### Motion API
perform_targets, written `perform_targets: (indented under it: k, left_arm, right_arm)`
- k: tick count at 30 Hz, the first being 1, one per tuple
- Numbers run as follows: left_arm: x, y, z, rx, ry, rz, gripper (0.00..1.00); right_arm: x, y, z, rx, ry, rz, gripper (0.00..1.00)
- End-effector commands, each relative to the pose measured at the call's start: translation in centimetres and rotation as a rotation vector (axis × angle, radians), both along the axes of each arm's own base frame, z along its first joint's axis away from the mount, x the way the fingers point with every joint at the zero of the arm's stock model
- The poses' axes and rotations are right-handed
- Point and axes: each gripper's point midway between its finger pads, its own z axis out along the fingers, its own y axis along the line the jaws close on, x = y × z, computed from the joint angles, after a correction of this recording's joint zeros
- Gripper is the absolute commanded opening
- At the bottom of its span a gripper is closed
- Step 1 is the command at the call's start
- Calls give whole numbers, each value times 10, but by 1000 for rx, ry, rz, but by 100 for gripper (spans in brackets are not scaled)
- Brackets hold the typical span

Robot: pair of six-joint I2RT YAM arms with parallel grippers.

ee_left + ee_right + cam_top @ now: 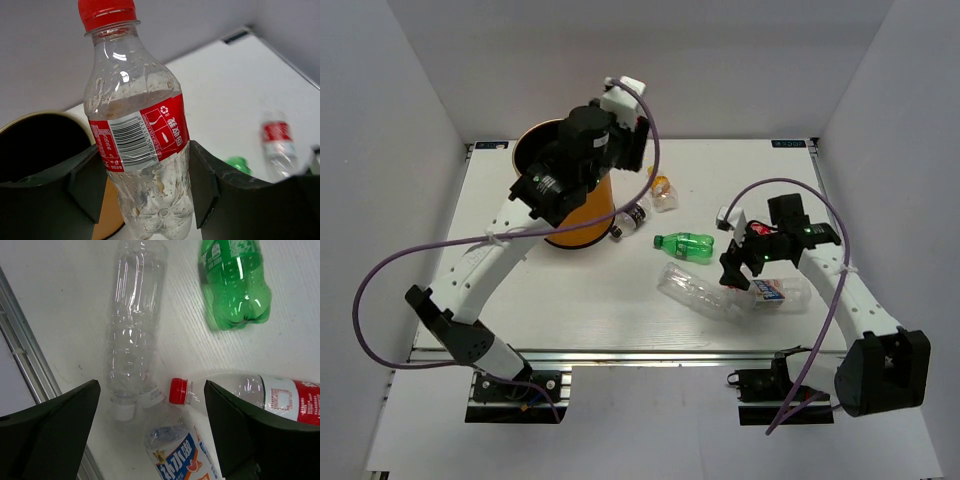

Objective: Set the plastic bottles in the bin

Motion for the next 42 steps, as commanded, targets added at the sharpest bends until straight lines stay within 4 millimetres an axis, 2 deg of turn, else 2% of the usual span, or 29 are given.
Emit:
perform_targets:
  k: [1, 2, 3, 5, 6, 8, 9, 11, 12, 14, 15, 16, 18, 19, 20, 21, 25, 27, 30, 31, 33, 34, 35, 36, 37, 38, 39, 41, 42]
  left_arm:
    - [50, 67, -36, 45, 62, 414, 17]
    - [61, 86, -45, 28, 92, 484, 17]
    - [69, 94, -45, 9, 97, 515, 17]
    - [83, 112, -62, 19, 140, 583, 18]
    - [91, 130, -62, -1, 149, 632, 20]
    - [99, 143, -74, 9, 176, 664, 22]
    - [101, 158, -76, 8, 189, 698, 23]
    - [104, 170, -81, 10, 200, 718, 32]
    - [107, 180, -87, 13, 219, 745, 32]
    - [107, 187, -90, 17, 232, 752, 32]
    - [106, 192, -96, 31, 248, 763, 39]
    - [107, 197, -97, 27, 252, 768, 41]
    - [106, 204, -110, 47, 277, 783, 44]
    - [106, 208, -106, 32, 270, 782, 47]
    - [103, 207, -105, 28, 271, 773, 52]
    - [103, 211, -112, 34, 286, 776, 61]
    - [95, 212, -124, 39, 314, 773, 83]
    - [90, 216, -128, 34, 331, 779, 87]
    - [84, 211, -115, 9, 328, 741, 89]
    - [78, 204, -102, -3, 311, 705, 91]
    - [69, 195, -89, -3, 297, 642, 92]
    - [63, 178, -92, -25, 323, 552, 93]
    - [53, 174, -78, -59, 300, 512, 95]
    - [48, 170, -74, -69, 291, 473, 95]
    - [41, 156, -80, -93, 311, 389, 95]
    - [28, 155, -66, -122, 279, 356, 95]
    - [18, 142, -63, -140, 283, 265, 95]
    - [4, 133, -68, -162, 287, 192, 97]
    - [-14, 124, -58, -194, 270, 104, 97]
  right_arm:
    - [25, 5, 0, -69, -6, -73, 90]
    - [25, 9, 1, -71, 14, -93, 90]
    - [29, 7, -1, -93, 14, -108, 90]
    - [37, 11, -2, -118, 12, -138, 90]
    - [36, 15, -2, -127, 5, -129, 90]
    - [44, 13, -4, -157, -23, -161, 90]
    - [42, 15, -6, -170, -20, -152, 90]
    - [40, 12, -18, -211, 8, -158, 90]
    - [36, 15, -23, -222, 20, -144, 90]
    - [30, 15, -36, -244, 39, -146, 90]
    - [27, 18, -39, -248, 39, -138, 90]
    - [25, 21, -41, -250, 40, -131, 90]
    - [18, 26, -49, -257, 73, -121, 90]
    - [15, 28, -52, -262, 86, -113, 90]
    - [13, 32, -53, -258, 94, -106, 90]
    - [6, 40, -56, -255, 115, -79, 90]
    - [-1, 56, -63, -263, 143, -47, 90]
    - [-4, 61, -70, -277, 155, -35, 90]
    - [-10, 69, -79, -293, 171, -15, 90]
    - [-7, 70, -82, -298, 164, -32, 90]
    - [-11, 71, -95, -326, 185, -35, 90]
    - [-10, 69, -98, -338, 179, -41, 90]
    - [-12, 70, -103, -350, 190, -38, 90]
    - [-14, 69, -107, -357, 197, -36, 88]
    - [-17, 69, -111, -363, 205, -30, 86]
    - [-19, 70, -115, -365, 210, -26, 85]
    - [-21, 69, -117, -371, 215, -25, 83]
    - [-26, 69, -124, -379, 239, -12, 79]
    - [-28, 69, -126, -385, 247, -4, 76]
